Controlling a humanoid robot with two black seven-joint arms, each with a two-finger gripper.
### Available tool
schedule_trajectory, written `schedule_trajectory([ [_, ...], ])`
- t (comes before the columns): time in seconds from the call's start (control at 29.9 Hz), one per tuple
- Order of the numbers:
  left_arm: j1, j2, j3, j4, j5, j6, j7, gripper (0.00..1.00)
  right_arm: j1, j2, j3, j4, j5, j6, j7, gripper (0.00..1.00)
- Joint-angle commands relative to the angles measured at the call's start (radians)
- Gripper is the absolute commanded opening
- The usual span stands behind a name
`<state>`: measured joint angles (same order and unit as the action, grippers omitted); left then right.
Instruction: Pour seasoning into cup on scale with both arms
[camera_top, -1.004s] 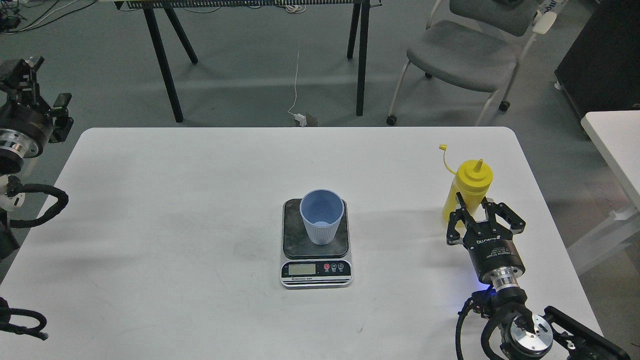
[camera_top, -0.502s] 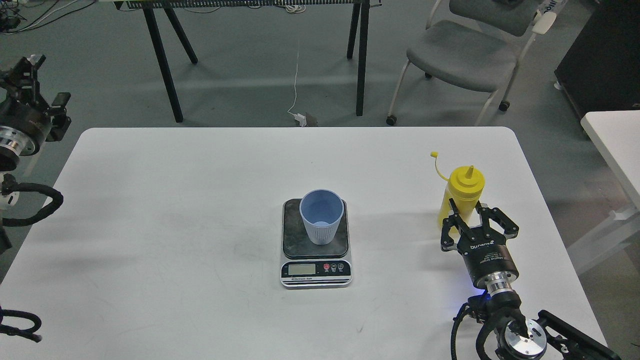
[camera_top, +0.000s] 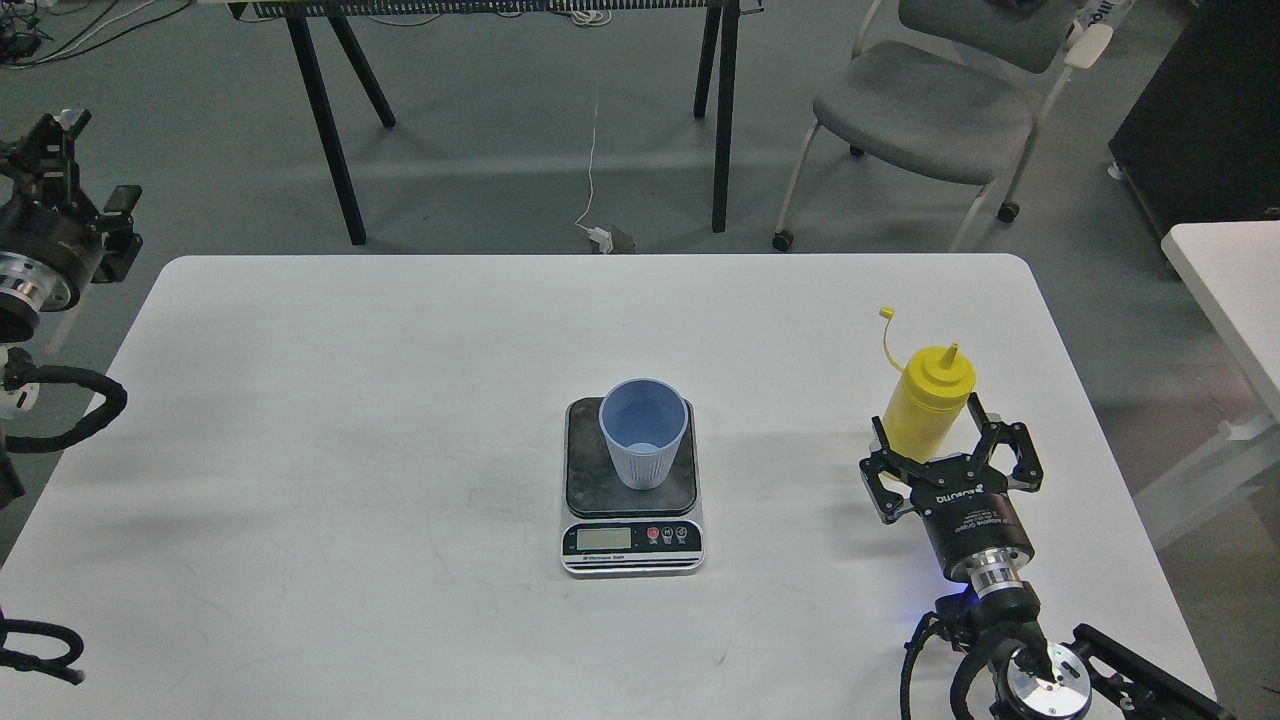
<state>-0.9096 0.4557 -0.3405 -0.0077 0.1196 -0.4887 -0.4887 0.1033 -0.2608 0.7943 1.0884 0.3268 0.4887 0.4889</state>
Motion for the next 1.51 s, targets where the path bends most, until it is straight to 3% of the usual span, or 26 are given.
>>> schedule_trajectory([
  [0.0, 0.0, 0.001, 0.0, 0.0, -0.003, 0.0, 0.0, 0.86, -0.002, 0.0, -0.003, 0.002, -0.002, 0.0, 0.0, 1.0],
  [0.17, -0.002, 0.001, 0.0, 0.0, -0.005, 0.0, 0.0, 0.87, -0.059, -0.029, -0.003, 0.008, -0.008, 0.0, 0.0, 1.0],
  [0.37, -0.005, -0.006, -0.005, 0.0, -0.005, 0.0, 0.0, 0.87, -0.169, -0.155, 0.008, 0.018, -0.012, 0.0, 0.0, 1.0],
  [0.6, -0.003, -0.005, -0.008, 0.0, -0.008, 0.0, 0.0, 0.87, -0.168, -0.401, 0.077, -0.01, -0.014, 0.0, 0.0, 1.0],
  [0.77, -0.003, 0.0, -0.009, 0.0, -0.009, 0.0, 0.0, 0.87, 0.06, -0.592, 0.083, -0.255, -0.058, 0.0, 0.0, 1.0],
  [0.87, -0.003, -0.005, -0.014, 0.0, -0.009, 0.0, 0.0, 0.87, 0.26, -0.63, 0.048, -0.393, -0.193, 0.0, 0.0, 1.0],
  [1.07, -0.003, -0.035, -0.015, 0.0, -0.038, 0.0, 0.0, 0.87, 0.686, -0.601, -0.076, -0.446, -0.384, 0.0, 0.0, 1.0],
  [1.14, -0.003, -0.043, -0.015, 0.0, -0.05, 0.0, 0.0, 0.87, 0.766, -0.525, -0.105, -0.449, -0.384, 0.0, 0.0, 1.0],
  [1.27, -0.003, -0.049, -0.015, 0.0, -0.052, 0.0, 0.0, 0.87, 0.852, -0.388, -0.15, -0.449, -0.384, 0.0, 0.0, 1.0],
  [1.47, -0.012, -0.043, -0.017, 0.0, -0.06, 0.0, 0.0, 0.87, 0.843, -0.19, -0.199, -0.452, -0.385, 0.0, 0.0, 1.0],
])
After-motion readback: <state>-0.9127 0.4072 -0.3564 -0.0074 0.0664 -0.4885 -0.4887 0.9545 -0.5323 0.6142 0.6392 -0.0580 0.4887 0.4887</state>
